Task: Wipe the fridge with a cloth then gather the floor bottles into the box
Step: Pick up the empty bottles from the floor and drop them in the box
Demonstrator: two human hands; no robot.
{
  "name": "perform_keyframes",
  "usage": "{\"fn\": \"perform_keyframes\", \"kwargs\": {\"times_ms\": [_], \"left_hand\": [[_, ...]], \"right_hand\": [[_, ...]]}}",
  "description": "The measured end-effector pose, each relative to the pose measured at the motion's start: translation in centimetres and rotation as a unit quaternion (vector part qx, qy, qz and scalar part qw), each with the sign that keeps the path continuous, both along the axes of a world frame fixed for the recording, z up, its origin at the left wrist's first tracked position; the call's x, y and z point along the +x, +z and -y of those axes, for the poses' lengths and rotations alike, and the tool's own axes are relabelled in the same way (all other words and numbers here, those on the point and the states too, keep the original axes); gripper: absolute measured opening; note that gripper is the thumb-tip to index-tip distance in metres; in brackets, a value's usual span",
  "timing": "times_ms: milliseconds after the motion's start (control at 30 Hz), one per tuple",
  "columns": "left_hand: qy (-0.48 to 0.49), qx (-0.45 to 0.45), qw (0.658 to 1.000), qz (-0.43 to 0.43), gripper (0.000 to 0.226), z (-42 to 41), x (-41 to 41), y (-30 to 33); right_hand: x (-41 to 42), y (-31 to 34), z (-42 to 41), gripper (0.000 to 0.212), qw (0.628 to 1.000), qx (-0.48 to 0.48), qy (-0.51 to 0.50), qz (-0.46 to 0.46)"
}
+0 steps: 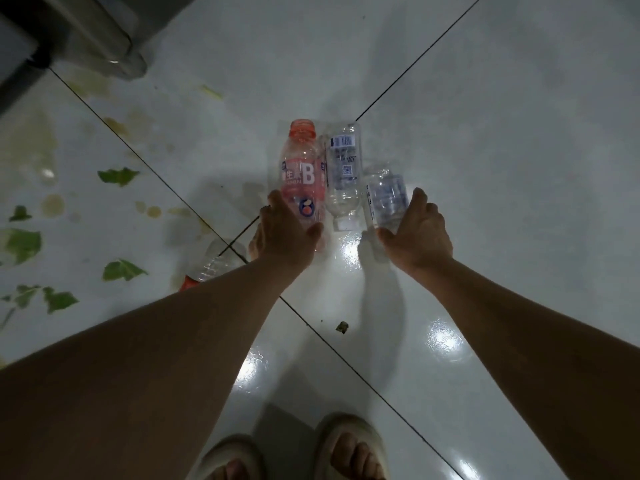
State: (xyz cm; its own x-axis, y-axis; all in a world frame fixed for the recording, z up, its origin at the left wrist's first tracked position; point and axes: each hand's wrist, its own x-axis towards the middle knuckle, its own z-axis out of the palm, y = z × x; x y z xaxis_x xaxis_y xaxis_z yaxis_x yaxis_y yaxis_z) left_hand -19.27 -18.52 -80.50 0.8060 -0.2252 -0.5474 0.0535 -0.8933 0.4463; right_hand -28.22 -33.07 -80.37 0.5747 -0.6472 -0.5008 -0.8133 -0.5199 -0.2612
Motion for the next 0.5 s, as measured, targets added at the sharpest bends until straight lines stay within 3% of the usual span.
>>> {"fn": "perform_keyframes", "kwargs": {"times_ms": [300, 500], "left_hand": [[-0.018, 0.07, 0.997, -0.029, 0.067, -7.1, 0.6, 8.9], [-0.02, 0.097, 0.994, -0.035, 0.072, -13.5, -0.3, 11.7]], "right_hand": [[-1.1, 8.8, -3.9, 0.071, 0.998, 0.033, 0.033, -0.049], [-1.7, 10.9, -9.2, 0.078, 0.992, 0.05, 0.092, -0.067]]}}
